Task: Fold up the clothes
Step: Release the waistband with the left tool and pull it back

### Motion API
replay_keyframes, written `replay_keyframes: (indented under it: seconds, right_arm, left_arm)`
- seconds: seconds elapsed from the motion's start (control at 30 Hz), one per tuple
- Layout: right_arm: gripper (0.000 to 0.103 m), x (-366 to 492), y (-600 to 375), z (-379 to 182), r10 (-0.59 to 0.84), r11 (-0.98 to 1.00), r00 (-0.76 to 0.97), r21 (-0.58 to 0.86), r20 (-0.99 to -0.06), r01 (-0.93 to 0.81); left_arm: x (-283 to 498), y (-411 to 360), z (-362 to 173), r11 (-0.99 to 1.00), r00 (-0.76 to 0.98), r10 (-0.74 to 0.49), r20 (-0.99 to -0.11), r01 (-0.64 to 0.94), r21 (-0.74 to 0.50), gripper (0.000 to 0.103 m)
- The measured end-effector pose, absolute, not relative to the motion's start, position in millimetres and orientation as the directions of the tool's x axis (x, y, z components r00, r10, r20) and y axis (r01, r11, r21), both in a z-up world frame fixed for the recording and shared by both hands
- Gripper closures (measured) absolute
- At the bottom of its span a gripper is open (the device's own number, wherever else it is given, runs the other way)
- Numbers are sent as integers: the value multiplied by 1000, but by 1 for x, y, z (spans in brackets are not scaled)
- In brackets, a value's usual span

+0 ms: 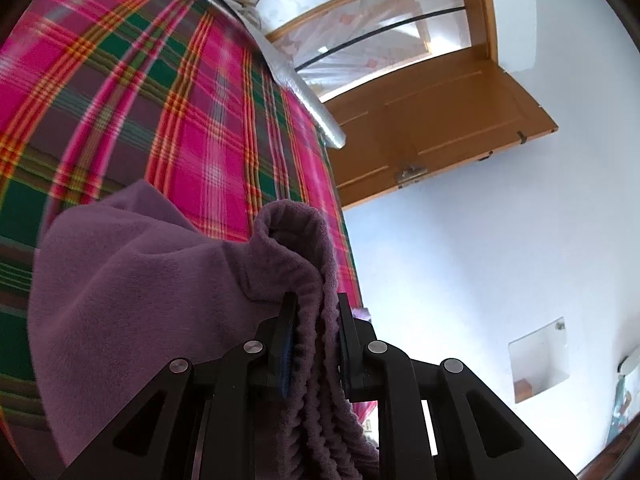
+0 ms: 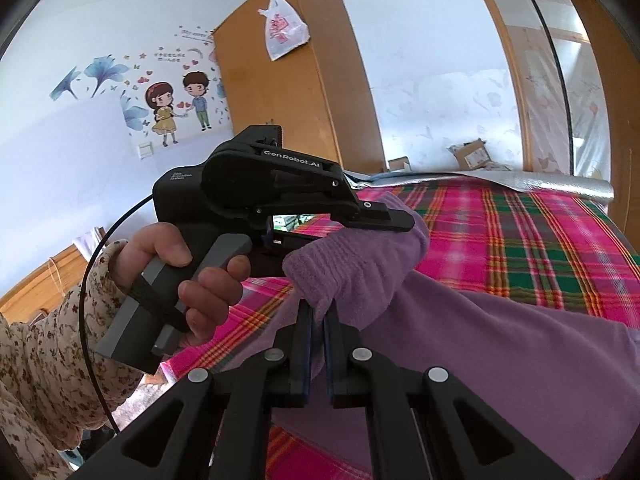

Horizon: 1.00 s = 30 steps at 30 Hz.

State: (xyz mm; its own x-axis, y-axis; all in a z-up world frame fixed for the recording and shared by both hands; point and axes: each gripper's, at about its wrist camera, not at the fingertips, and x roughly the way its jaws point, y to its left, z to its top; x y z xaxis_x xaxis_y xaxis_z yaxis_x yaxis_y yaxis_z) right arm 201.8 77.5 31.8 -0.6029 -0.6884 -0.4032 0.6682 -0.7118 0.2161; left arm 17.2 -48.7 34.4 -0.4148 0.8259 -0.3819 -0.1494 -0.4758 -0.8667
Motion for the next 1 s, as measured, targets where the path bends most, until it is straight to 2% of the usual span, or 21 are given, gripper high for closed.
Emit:
replay_keyframes:
  seconds: [0.27, 0.67, 0.93, 1.0]
  right_arm:
    - [98, 194, 93, 11, -657, -738, -600, 226, -456, 635]
    - [97, 184, 108, -11, -628, -764, -589, 257, -508, 592]
    - [96, 178, 113, -26, -602, -783, -577, 270, -552, 560]
    - [96, 176, 114, -30, -592, -791, -574, 272, -565, 548]
  left_arm:
    - [7, -29, 7, -478, -371, 831, -415, -92, -874, 85]
    - [2, -23, -7, -491, -343, 828, -443, -60, -869, 83]
    - [14, -27, 9, -496, -374, 824, -425, -117, -860, 81]
    - [23, -34, 16, -488, -400, 824, -402, -140, -861, 77]
